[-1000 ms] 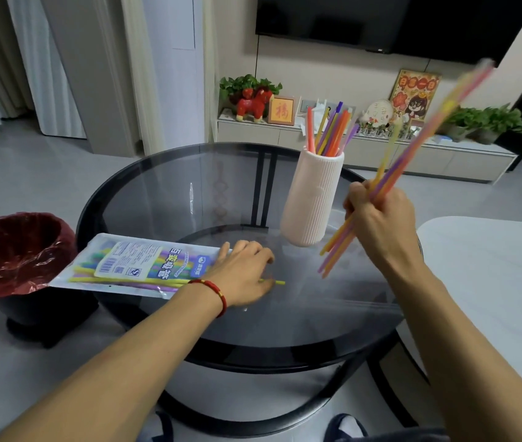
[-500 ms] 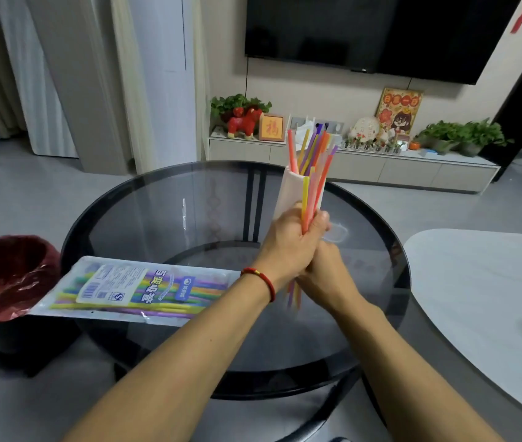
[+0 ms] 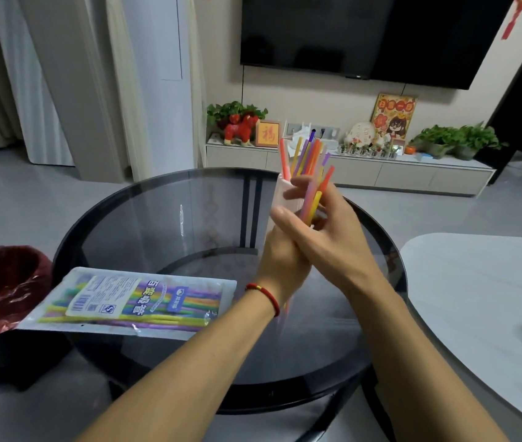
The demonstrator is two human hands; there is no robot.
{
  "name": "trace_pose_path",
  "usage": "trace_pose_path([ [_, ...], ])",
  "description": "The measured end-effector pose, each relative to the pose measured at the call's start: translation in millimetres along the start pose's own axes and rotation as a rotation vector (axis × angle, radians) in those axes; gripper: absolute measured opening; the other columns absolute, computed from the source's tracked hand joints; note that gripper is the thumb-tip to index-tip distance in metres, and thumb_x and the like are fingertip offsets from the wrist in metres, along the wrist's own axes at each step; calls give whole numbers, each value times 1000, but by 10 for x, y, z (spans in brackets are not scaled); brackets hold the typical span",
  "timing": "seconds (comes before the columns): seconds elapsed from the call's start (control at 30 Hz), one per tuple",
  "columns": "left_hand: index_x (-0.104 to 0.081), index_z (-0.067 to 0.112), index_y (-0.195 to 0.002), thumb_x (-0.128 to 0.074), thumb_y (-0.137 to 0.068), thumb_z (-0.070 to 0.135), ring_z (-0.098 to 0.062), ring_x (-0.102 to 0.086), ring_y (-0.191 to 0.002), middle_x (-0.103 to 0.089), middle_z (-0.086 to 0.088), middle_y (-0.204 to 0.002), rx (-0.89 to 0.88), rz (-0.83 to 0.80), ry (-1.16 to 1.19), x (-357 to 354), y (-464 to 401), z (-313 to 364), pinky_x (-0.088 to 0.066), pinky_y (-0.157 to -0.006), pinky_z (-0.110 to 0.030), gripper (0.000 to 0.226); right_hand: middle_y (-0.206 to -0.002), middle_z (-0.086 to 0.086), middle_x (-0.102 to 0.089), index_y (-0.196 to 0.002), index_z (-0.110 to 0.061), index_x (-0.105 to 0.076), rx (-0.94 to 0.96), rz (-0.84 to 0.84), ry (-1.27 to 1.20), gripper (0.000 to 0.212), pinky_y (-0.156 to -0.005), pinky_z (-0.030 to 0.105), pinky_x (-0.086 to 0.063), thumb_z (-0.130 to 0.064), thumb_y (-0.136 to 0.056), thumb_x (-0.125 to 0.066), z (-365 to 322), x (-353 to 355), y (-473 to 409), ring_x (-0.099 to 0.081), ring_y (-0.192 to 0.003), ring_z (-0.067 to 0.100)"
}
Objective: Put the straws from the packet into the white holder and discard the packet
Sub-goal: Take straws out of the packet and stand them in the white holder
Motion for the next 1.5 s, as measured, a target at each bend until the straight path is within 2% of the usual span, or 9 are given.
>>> trace_pose_path([
  [0.1, -62, 18, -89, -55, -94, 6, 0, -59, -70, -59, 15, -77, 44, -65, -182, -78, 69, -176, -52, -67, -23, 14, -89, 0, -76, -115, -11, -64, 43, 50, -4, 16, -92, 47, -56, -22, -106, -57, -137, -9, -75, -73, -92, 16],
  [0.23, -61, -5, -107, -48, -100, 6, -20, -58, -88, -58, -8, -89, 129, -146, -310, -190, 107, -334, -47, -75, -30, 18, -63, 6, -52, -108, 1, -63, 8, 77, -226, 27, -68, 55, -55, -22, -110, -48, -144, -59, -82, -57, -60, 24],
  [0.33, -56, 9, -75, -49, -98, 6, -13, -52, -70, -56, -3, -73, 168, -90, -402, -106, 204, -413, -40, -68, -31, 24, -63, 6, -43, -98, 11, -57, -112, 95, -314, 41, -63, 45, -40, -29, -108, -54, 17, -139, -66, -40, -59, 23],
  [0.6, -54, 18, -59, -52, -96, 15, -7, -52, -35, -55, 7, -40, 340, -219, -238, -215, 302, -671, -38, -34, -18, 37, -65, 10, -57, -67, -15, -59, -240, 32, -153, 46, -58, 36, -51, -40, -105, -54, 379, -212, -15, -55, -56, 19],
  [0.77, -66, 30, -89, -72, -83, 30, -4, -68, -72, -70, 11, -78, 332, -345, -159, -177, 330, -686, -51, -59, -15, 9, -56, -8, -60, -62, -15, -63, -213, 126, 141, 51, -55, 17, -44, -37, -106, -50, 565, 146, -13, -59, -54, 1],
  [0.87, -61, 28, -119, -70, -70, 22, -6, -63, -106, -67, 7, -111, 265, -318, -150, 127, 332, -572, -54, -89, -23, 50, -49, -9, -58, -60, -13, -66, -268, 241, 87, 52, -56, 23, -45, -38, -104, -51, 746, 411, 40, -56, -47, 1],
  [1.17, -58, 23, -123, -46, -93, 36, -24, -49, -116, -60, -1, -123, 198, -281, -1096, 884, 521, -905, -36, -99, -38, 34, -55, -3, -62, -53, -19, -69, -308, 588, -499, 55, -44, 25, -38, -36, -103, -55, 853, 814, 148, -48, -43, 11],
  [1.4, -55, 19, -120, -35, -101, 32, -30, -51, -108, -63, -9, -117, 173, -198, -1025, 895, 436, -918, -37, -95, -41, 31, -69, -1, -65, -97, -10, -60, -240, 845, -614, 33, -45, 25, -39, -42, -104, -54, 511, 1361, -347, -52, -48, 10],
  [1.5, -55, 18, -120, -32, -102, 30, -31, -51, -107, -64, -10, -117, 186, -201, -1018, 873, 411, -949, -37, -97, -41, 32, -61, -6, -65, -66, -28, -69, -148, 827, -390, 43, -53, 29, -45, -43, -102, -51, 242, 1440, -594, -58, -54, 13],
])
Point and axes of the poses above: each hand's wrist, its own y-axis away from the middle knuckle, its own x-axis out of the back of the hand, z = x × y, the point moved 10 cm from there along -y, towards the middle knuckle
